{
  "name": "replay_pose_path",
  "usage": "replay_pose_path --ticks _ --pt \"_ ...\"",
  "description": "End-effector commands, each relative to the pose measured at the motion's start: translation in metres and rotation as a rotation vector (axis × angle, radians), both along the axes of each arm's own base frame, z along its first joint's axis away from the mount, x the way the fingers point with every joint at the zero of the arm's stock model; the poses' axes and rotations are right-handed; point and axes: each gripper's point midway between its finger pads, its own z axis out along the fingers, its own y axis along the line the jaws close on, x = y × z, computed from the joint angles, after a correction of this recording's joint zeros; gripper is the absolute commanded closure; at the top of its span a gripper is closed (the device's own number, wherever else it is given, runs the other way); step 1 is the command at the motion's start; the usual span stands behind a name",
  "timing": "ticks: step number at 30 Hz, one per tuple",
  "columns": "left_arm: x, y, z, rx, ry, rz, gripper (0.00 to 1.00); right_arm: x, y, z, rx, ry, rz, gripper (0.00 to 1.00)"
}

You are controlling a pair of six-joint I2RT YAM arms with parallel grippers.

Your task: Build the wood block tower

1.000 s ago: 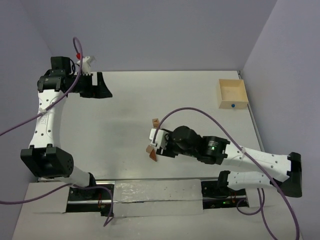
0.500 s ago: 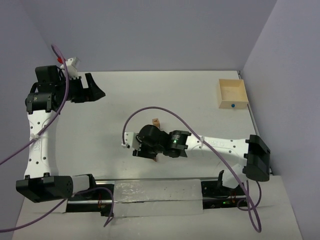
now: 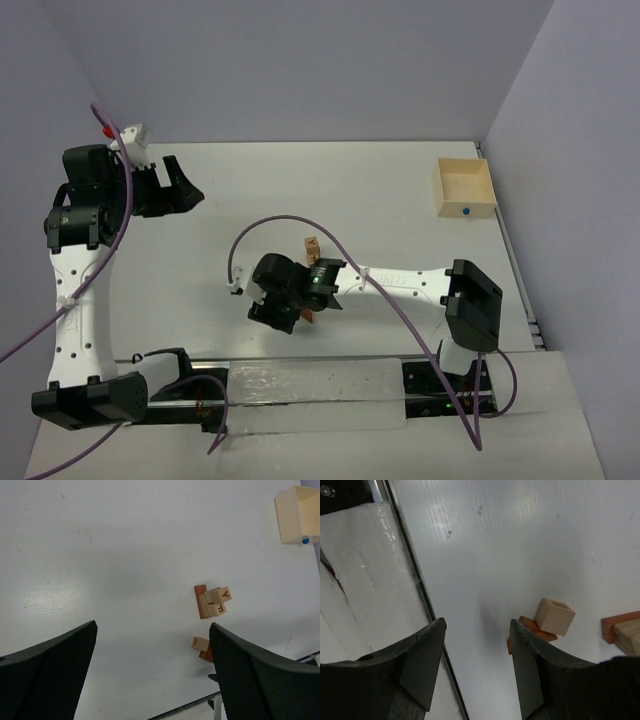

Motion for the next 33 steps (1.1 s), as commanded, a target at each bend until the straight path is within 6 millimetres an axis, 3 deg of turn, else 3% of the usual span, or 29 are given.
replay_pose_path --ticks 1,6,20,26,33 --pt "-0.001 0.005 0.012 0.001 -0.057 0.04 0.01 0.01 -0.003 0.002 -0.028 0.103 -0.131 0.38" --pt "-0.003 0.008 0.014 0.013 -0.062 0.054 0.01 0.031 -0.01 -0.01 -0.082 0.122 -0.162 0.38" --pt "0.001 0.008 0.015 0.003 -0.064 0.057 0.01 0.058 -0.026 -0.038 -0.161 0.073 -0.184 0.37" --pt "0.0 0.008 0.012 0.003 -0.056 0.055 0.01 0.072 -0.032 -0.046 -0.183 0.048 -0.194 0.3" --pt "0.003 0.009 0.012 0.0 -0.052 0.056 0.01 0.082 -0.032 -0.053 -0.195 0.017 -0.18 0.28"
